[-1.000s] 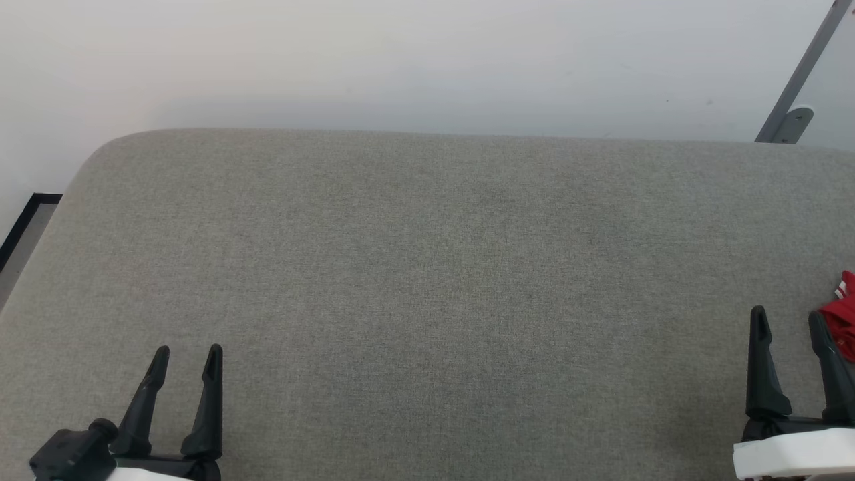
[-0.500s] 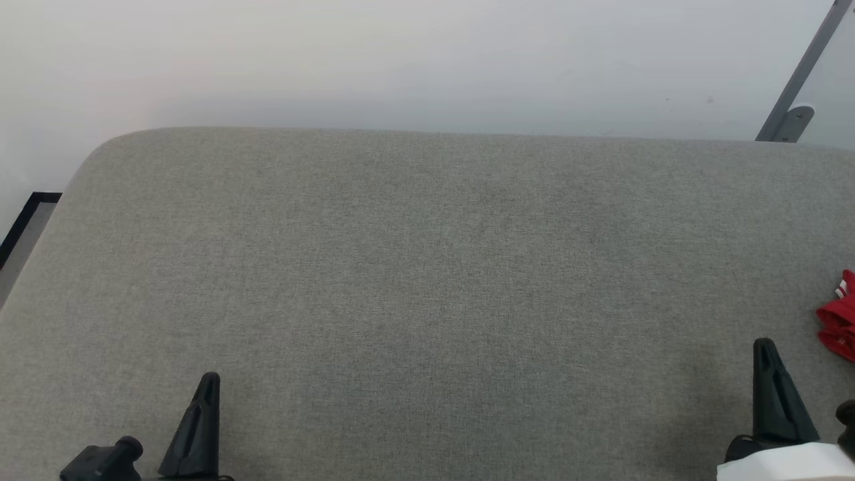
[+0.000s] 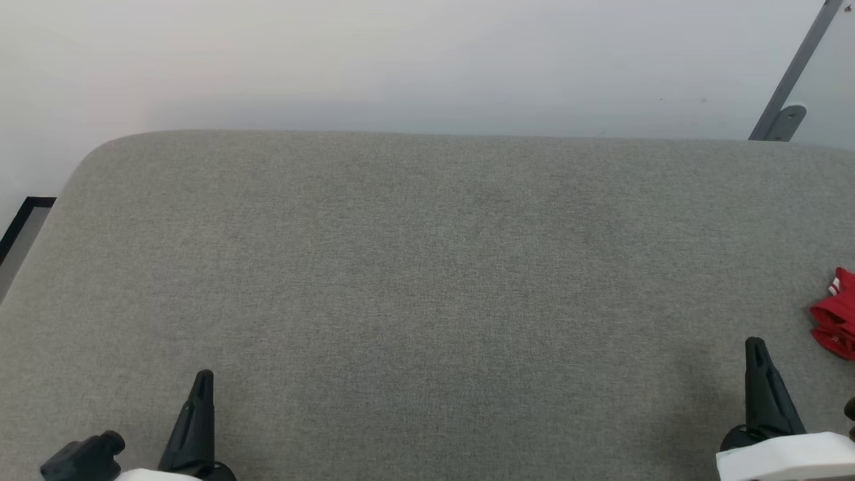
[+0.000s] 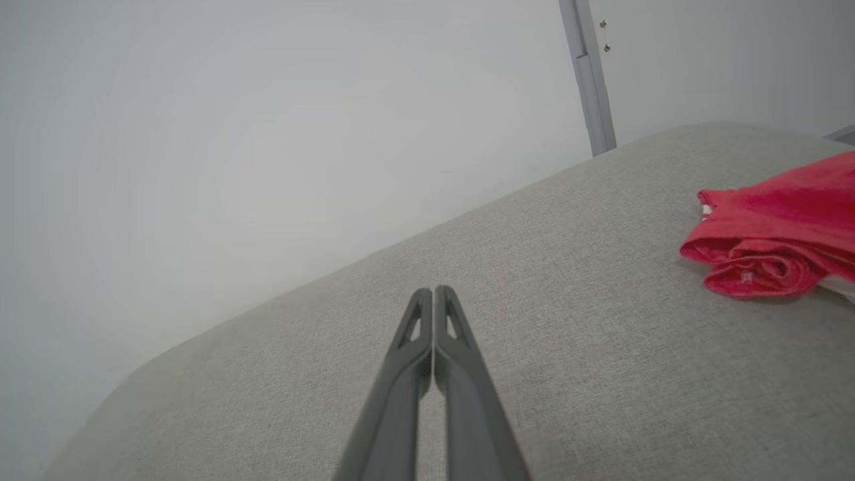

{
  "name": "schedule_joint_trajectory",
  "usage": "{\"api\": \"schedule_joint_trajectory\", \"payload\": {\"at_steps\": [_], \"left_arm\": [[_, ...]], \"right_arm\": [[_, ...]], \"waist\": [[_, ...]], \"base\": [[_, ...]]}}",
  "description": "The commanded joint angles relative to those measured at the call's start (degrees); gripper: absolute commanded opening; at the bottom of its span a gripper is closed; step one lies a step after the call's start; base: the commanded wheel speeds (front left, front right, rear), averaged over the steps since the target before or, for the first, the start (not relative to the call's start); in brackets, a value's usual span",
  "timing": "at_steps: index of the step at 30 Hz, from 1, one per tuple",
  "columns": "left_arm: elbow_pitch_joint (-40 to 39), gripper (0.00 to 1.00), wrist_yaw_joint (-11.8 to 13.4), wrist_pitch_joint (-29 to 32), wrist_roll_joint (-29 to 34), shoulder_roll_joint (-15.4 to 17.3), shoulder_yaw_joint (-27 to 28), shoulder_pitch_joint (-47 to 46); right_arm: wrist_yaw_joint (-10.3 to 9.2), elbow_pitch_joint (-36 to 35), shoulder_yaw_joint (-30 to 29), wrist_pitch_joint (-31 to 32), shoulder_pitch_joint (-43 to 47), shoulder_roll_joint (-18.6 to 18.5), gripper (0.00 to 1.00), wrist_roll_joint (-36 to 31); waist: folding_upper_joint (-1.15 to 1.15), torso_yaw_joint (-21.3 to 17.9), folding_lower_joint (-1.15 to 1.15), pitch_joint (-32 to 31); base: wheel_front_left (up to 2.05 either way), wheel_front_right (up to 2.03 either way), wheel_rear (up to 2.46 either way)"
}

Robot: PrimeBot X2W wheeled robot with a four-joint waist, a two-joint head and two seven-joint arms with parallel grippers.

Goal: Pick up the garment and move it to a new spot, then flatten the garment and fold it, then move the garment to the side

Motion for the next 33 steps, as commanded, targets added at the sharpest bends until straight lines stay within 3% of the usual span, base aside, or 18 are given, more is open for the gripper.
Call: {"api": "schedule_joint_trajectory", "payload": {"at_steps": [1,33], "left_arm": [[-0.46,0.0,0.04,0.58,-2.2,0.27,0.64,-1.95],[2.55,0.0,0.06,6.7,-23.03,-2.42,3.14,-6.53]], "right_arm": [[0.0,-0.37,0.15,0.51,-1.52,-0.36,0.0,2.37],[0.0,3.67,1.6,5.71,-5.59,-0.64,0.0,26.24]], "waist": [[0.0,-0.06,0.0,-0.02],[0.0,-1.32,0.0,-0.4]], "base": [[0.0,0.0,0.0],[0.0,0.0,0.0]]}}
